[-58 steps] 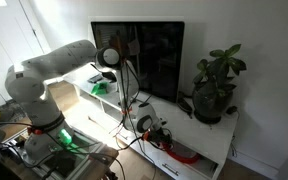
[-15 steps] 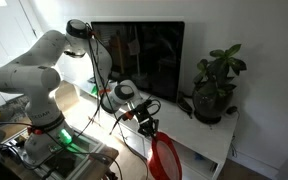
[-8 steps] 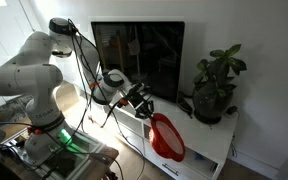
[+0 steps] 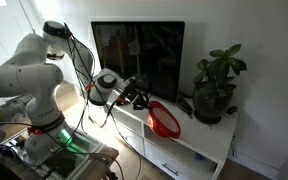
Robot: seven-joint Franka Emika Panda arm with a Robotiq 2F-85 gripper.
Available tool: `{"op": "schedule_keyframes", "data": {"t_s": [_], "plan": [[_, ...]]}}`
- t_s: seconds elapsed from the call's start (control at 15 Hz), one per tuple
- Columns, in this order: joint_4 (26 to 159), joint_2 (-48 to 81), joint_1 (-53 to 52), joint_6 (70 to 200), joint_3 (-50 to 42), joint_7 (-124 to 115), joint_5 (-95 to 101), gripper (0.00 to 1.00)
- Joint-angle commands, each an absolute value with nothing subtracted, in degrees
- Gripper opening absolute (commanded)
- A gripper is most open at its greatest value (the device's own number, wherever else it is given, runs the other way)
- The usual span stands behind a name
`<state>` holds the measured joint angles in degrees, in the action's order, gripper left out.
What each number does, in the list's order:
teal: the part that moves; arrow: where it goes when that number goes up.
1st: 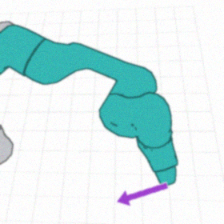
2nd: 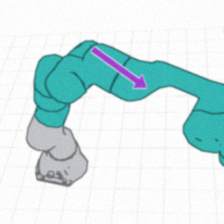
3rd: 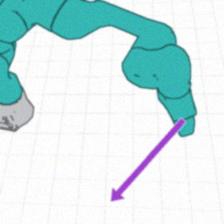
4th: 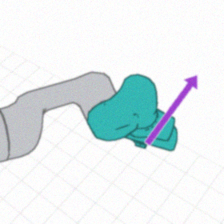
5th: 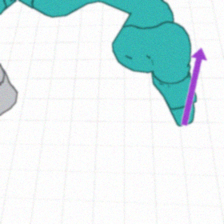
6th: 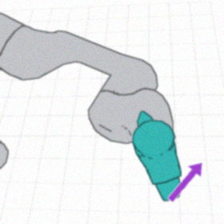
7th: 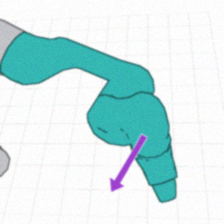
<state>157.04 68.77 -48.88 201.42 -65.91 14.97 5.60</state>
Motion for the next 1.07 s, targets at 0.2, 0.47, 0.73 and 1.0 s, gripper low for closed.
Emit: {"op": "schedule_keyframes", "data": {"t_s": [0.2, 0.47, 0.73, 1.0], "plan": [[152.44, 71.26, -43.88, 210.84, -57.99, 13.44, -4.46, 0.01], [147.26, 73.05, -40.32, 213.46, -53.87, 14.21, -8.04, 0.01], [143.89, 69.71, -36.13, 212.98, -50.77, 16.36, -5.52, 0.02], [143.9, 64.89, -31.88, 213.24, -47.96, 19.05, -0.65, 0.09]]}}
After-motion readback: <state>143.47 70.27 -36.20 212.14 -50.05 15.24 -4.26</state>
